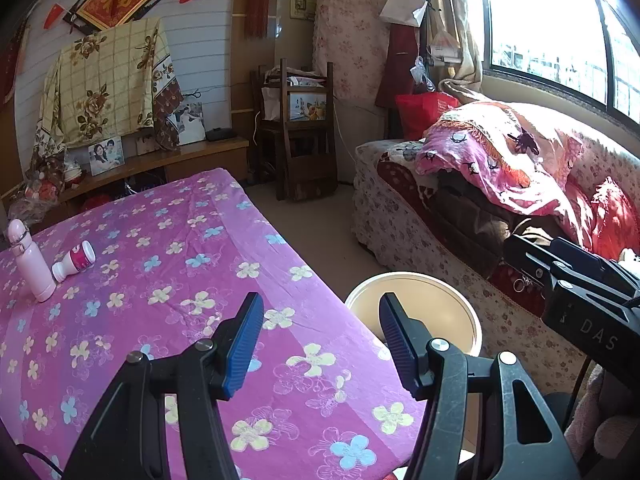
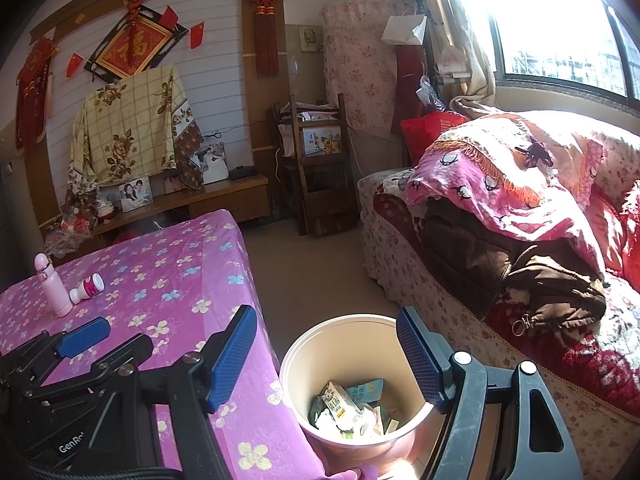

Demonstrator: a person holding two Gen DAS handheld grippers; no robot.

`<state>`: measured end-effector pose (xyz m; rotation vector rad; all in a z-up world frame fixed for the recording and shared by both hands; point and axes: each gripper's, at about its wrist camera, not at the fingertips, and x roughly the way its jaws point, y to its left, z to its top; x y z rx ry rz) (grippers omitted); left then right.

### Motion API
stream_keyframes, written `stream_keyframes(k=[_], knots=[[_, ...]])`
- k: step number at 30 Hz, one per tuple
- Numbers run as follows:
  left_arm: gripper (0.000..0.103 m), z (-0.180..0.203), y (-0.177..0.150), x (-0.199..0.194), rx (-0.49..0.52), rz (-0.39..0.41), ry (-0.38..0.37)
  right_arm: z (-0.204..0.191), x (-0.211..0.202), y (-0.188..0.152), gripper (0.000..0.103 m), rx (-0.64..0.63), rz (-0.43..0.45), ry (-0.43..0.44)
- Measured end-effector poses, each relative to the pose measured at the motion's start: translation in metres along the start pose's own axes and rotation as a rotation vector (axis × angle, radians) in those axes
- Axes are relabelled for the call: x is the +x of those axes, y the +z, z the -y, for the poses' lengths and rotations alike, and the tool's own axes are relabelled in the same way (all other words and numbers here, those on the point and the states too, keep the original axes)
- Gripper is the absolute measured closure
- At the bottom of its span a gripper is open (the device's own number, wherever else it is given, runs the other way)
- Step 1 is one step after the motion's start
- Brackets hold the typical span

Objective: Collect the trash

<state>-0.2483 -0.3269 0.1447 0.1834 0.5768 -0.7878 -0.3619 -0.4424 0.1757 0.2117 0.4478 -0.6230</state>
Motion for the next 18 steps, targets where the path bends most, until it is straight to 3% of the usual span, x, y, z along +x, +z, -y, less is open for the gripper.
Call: stream_keyframes(k=[18], knots=[[0.042,-0.013,-0.006,0.003,-0.031,-0.022,-0.018,-0.011,0.012,-0.006,0.027,-0.025,-0.037,0.009]])
